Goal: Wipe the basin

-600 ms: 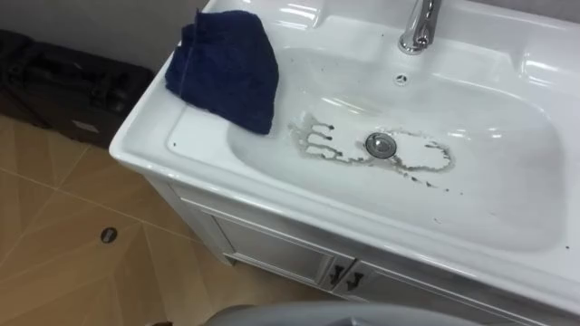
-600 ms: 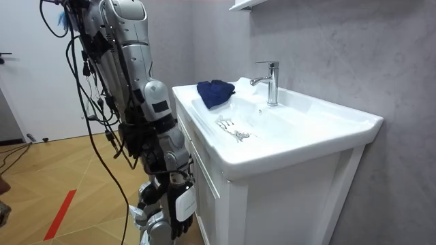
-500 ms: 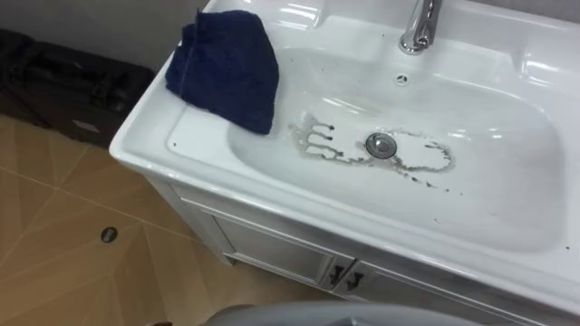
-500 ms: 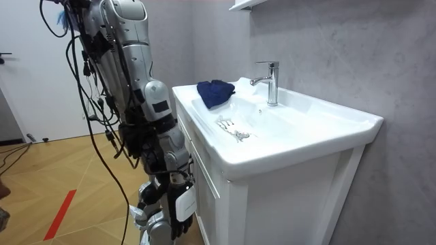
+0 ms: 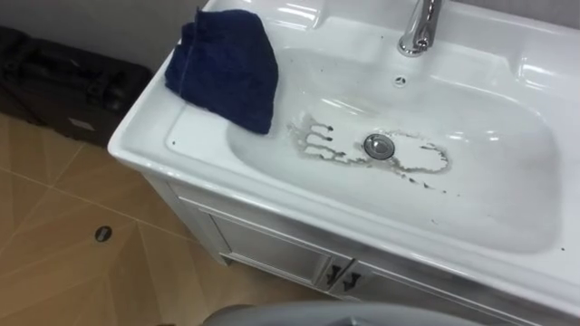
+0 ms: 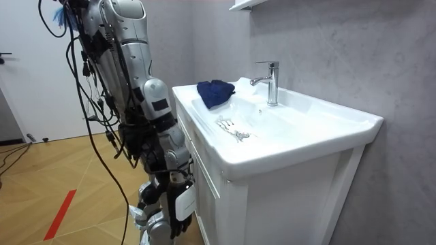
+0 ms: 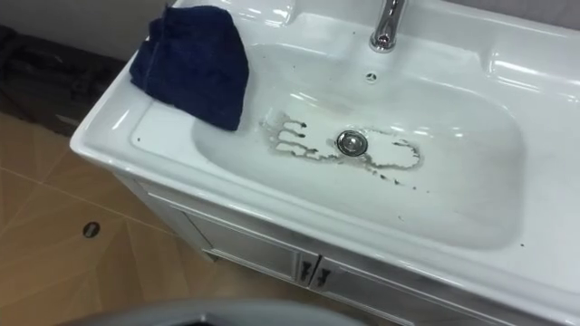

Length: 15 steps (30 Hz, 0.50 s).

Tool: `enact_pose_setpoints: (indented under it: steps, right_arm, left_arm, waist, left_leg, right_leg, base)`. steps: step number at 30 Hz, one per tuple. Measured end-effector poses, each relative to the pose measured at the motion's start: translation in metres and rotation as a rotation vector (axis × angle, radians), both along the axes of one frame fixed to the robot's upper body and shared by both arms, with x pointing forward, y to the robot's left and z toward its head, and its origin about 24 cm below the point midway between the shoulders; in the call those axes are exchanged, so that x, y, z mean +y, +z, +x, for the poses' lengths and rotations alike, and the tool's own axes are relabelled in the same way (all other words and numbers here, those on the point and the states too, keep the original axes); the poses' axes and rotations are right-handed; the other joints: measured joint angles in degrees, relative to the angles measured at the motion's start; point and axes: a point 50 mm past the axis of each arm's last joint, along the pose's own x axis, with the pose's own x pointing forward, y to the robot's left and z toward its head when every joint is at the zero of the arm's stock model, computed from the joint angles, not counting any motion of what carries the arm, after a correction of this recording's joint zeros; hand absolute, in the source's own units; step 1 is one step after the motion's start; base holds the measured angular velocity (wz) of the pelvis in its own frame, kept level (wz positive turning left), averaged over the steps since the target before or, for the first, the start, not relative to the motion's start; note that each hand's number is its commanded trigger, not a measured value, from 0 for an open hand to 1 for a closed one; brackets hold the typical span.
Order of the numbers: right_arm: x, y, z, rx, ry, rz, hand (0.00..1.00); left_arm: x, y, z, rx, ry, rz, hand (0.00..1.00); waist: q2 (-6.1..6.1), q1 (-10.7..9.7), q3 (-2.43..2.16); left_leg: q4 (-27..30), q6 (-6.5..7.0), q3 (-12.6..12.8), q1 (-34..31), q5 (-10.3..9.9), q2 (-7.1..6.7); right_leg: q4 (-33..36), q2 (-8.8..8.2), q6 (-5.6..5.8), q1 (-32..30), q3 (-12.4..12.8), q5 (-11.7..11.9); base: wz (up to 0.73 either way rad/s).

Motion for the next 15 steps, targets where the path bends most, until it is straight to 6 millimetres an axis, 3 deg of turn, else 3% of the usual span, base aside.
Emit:
enact_pose_setpoints:
  steps: [6, 15]
  right_arm:
    - [0.0, 0.0, -0.001, -0.002, -0.025, 0.005, 0.0]
    - [-0.001, 0.0, -0.005, 0.02, -0.022, 0.015, 0.0]
  left_arm:
    - [0.002, 0.0, -0.001, -0.012, 0.054, 0.002, 0.0]
    - [0.011, 0.002, -0.022, -0.039, 0.334, 0.052, 0.0]
  waist:
    - [0.18, -0.05, 0.0]
    - [0.33, 0.96, -0.08]
  left_leg:
    - [0.01, 0.0, -0.17, 0.11, 0.0, -0.04]
    - [-0.23, -0.02, -2.71, -0.16, 0.06, -0.62]
  right_leg:
    - [-0.02, -0.07, 0.0, 0.4, -0.81, 0.01]
    - [0.03, -0.39, 0.0, 0.76, -4.61, 0.0]
  base:
    - [0.02]
    - [0.14]
